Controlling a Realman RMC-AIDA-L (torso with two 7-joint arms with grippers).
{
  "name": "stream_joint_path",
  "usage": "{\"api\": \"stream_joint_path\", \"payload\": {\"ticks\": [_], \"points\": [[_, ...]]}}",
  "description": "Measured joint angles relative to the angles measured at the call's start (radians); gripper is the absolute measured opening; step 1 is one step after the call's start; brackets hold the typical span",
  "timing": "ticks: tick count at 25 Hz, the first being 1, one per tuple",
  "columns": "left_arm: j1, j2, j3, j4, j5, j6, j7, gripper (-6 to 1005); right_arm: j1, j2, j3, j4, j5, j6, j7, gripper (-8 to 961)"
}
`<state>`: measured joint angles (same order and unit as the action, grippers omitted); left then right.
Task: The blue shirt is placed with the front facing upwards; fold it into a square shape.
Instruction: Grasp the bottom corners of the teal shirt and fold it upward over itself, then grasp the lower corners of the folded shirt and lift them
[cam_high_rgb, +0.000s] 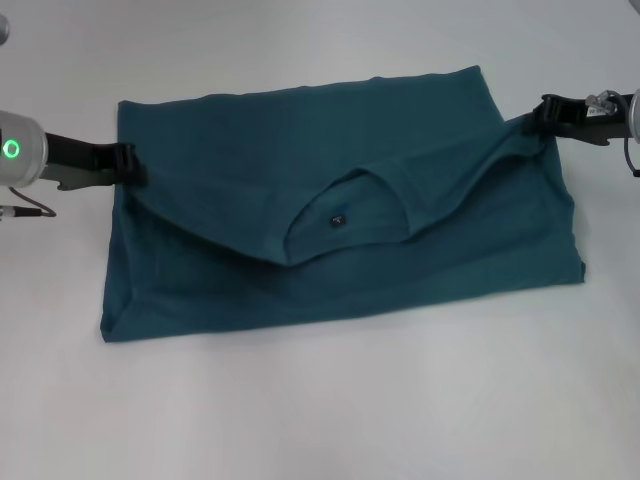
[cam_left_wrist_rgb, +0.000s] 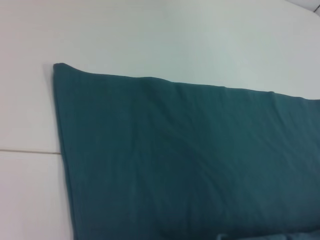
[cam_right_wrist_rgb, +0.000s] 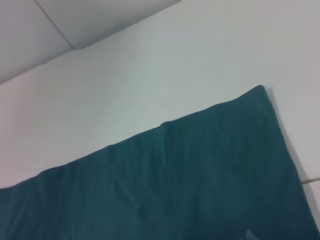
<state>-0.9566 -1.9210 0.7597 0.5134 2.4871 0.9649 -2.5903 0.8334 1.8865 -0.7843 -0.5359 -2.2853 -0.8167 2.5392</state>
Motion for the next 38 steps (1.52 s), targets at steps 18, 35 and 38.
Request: {"api": "stream_joint_path", "payload": {"ticks": [18, 35, 38], "points": [[0.019, -0.031, 0.034, -0.028, 0.005, -0.093, -0.008, 7, 0.034, 0.015, -0.061, 0.059, -0.091, 0.057, -0.005, 162], [0.302, -0.108, 0.001, 0.402, -0.115, 0.126, -0.181, 378, -0.125, -0.023, 0.092, -0.177, -0.009, -0.295, -0.039, 377], [0.369, -0.116, -0.017, 0.41, -0.234, 0.191, -0.143, 518, -0.188, -0.019, 0.127, -0.2, 0.146, -0.465, -0.156, 571]]}}
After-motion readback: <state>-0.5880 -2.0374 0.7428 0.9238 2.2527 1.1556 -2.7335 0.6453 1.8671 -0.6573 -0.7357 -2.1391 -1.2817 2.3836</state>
